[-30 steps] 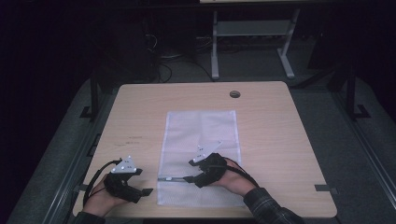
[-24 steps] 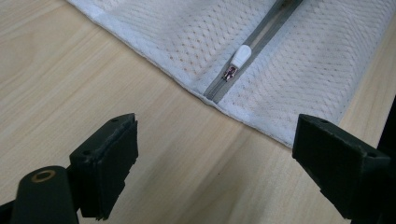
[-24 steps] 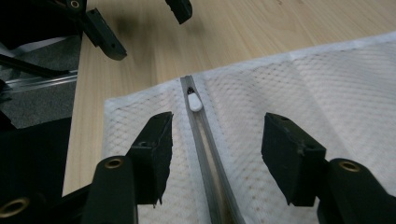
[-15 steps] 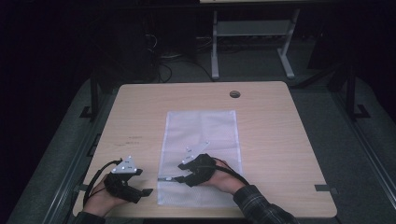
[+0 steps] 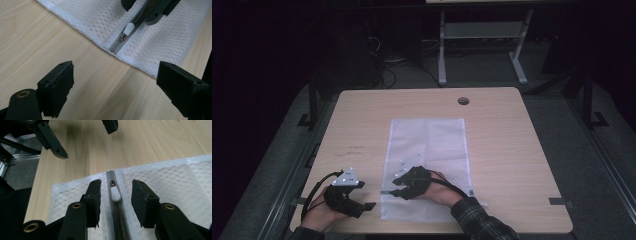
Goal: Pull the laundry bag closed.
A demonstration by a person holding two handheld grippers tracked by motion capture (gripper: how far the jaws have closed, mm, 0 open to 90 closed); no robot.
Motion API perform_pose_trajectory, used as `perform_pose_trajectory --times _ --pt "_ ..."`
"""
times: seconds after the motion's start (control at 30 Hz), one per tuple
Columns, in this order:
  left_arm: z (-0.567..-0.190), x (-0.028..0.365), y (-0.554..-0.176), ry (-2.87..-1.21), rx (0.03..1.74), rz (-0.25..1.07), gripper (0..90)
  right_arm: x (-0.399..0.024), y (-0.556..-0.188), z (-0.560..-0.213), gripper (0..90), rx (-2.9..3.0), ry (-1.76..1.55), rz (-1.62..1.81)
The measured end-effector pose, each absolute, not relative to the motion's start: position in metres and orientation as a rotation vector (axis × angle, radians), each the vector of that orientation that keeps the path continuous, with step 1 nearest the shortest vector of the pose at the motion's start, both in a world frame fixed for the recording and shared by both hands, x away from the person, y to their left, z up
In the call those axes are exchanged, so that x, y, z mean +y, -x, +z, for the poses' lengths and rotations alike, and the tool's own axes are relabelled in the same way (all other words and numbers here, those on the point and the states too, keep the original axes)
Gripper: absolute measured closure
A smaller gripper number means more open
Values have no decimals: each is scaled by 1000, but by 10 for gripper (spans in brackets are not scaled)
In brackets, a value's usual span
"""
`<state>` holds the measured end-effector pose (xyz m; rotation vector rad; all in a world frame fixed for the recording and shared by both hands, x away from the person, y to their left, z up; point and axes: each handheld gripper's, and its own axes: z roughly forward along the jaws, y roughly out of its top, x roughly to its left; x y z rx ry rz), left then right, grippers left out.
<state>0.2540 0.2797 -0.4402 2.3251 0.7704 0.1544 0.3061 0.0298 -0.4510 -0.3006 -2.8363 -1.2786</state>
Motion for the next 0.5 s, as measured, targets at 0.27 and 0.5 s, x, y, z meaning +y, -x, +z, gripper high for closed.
perform_pose_trajectory --times 0.27,0.5 --pt "-440 280 -254 -2325 769 151 137 41 -311 -460 633 -2847 257 -1256" --pt "-440 280 -254 -2327 766 151 137 47 -311 -468 681 -2868 237 -1213"
